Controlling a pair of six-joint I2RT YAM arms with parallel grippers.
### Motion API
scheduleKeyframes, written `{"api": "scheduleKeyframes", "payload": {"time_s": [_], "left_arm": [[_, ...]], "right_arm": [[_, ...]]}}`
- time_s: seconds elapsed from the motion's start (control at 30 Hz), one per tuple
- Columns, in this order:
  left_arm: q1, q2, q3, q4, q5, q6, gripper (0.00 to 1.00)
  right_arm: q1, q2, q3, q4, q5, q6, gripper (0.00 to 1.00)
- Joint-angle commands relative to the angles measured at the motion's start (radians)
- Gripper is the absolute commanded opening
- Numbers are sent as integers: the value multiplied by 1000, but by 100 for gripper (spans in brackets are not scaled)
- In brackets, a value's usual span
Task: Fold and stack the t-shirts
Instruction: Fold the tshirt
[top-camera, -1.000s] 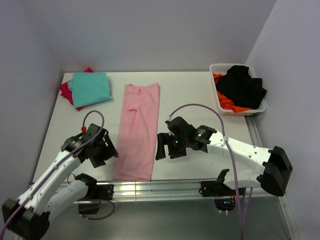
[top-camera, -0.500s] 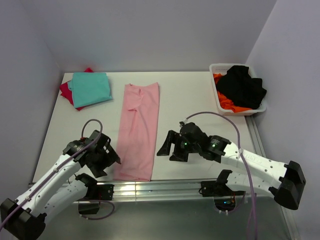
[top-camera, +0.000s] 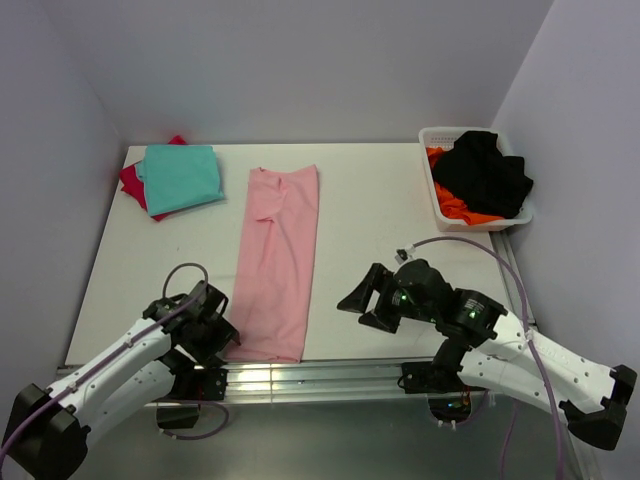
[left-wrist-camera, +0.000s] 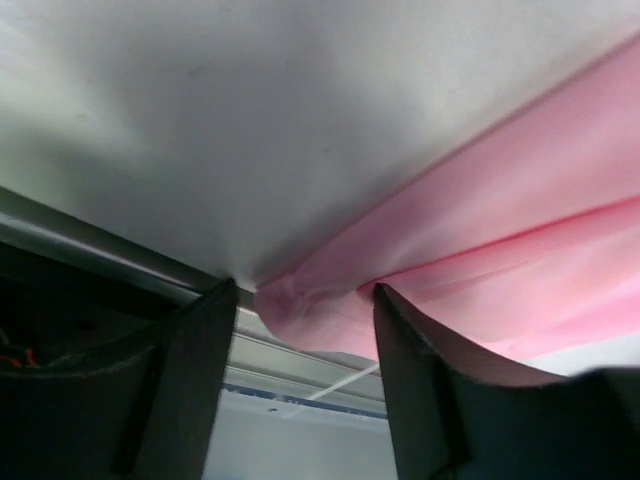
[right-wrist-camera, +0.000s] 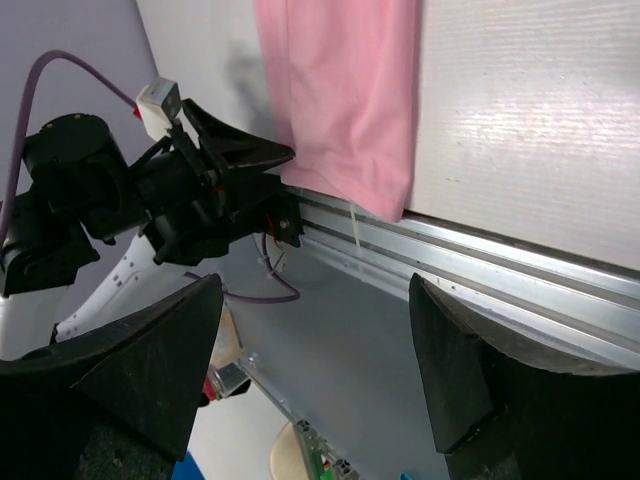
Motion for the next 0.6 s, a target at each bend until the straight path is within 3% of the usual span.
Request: {"api": "scheduleKeyframes", "payload": {"time_s": [0.0,0.07,0.13,0.23,0.33,0.57], "left_arm": [[-10,31,-47,80,-3,-56,62],[-10,52,-86,124,6,-55,54],[-11,52,-95,136,0,-52,39],[-14,51,-92,143,-6,-47,33],[-14,61,-88,149,-8,-35,28],[-14,103,-31,132,-23,-6,18]], "right_arm": [[-1,-30,-47,-32,25,53,81],[-3,-30,-55,-20,18,53,81],[-3,-18,-58,-12,15,47,80],[3,13,-81,27,5,56,79],[51,83,-156,174,-22,112,77],[219,499,-95,463,-31,164,76]]}}
